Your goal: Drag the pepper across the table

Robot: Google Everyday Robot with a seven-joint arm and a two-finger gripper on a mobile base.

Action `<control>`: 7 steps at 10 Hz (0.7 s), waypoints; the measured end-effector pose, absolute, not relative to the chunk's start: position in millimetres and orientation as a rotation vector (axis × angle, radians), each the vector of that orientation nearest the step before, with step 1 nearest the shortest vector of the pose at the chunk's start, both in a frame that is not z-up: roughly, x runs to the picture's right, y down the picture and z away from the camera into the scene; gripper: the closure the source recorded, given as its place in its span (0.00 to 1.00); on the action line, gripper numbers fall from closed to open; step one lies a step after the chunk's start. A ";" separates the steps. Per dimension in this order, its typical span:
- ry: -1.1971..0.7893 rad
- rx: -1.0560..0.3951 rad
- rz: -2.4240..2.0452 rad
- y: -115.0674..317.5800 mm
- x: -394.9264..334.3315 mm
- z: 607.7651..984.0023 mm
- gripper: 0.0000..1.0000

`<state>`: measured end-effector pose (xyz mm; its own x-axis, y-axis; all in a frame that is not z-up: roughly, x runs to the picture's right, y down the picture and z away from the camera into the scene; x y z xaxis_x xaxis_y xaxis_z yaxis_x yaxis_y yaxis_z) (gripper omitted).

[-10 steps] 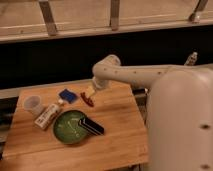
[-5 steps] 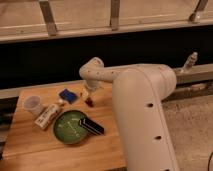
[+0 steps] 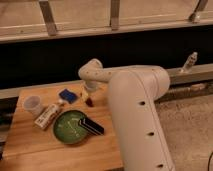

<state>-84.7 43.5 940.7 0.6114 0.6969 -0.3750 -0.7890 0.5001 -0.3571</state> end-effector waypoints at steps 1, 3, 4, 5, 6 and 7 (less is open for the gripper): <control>0.184 -0.537 0.912 44.7 -86.9 943.2 0.20; 0.172 -0.551 0.924 47.3 -89.8 946.3 0.22; 0.168 -0.561 0.928 49.7 -91.5 947.7 0.28; 0.163 -0.573 0.936 53.3 -94.1 948.8 0.40; 0.161 -0.580 0.941 55.4 -95.1 949.3 0.48; 0.159 -0.592 0.946 59.3 -97.5 949.7 0.60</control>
